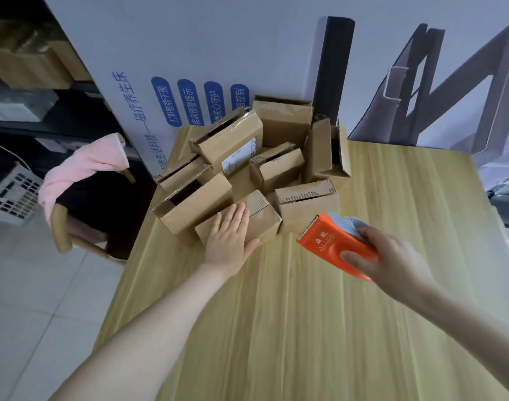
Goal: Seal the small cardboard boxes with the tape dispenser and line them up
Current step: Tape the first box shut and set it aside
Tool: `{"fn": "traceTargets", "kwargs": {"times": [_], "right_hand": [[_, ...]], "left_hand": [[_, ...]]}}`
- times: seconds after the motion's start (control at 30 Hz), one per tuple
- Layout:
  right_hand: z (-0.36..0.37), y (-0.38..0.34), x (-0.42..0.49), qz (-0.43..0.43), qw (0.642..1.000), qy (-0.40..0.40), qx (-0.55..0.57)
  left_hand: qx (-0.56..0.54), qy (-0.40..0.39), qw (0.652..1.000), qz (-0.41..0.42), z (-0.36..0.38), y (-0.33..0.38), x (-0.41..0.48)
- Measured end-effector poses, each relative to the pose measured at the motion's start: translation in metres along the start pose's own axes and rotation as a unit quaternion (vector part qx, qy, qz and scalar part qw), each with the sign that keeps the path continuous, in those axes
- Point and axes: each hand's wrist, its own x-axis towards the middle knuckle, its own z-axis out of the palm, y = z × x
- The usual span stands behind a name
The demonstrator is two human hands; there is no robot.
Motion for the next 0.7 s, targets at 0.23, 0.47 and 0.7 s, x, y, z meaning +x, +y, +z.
{"fn": "traceTargets", "kwargs": {"times": [0.23,0.47,0.7], "right_hand": [[0.011,0.019,-0.024,0.038,0.998,-0.004,0.043],[0.007,0.033,-0.045,0.068,0.996,0.015,0.053],[-0.002,0.059,-0.066,0.08,0.993,0.049,0.077]], "left_hand": [[0.011,0.014,0.994,0.11,0.01,0.033,-0.051],[0.008,0.002,0.981,0.193,0.007,0.066,-0.053],[0.0,-0.002,0.921,0.389,0.012,0.144,-0.05]]}}
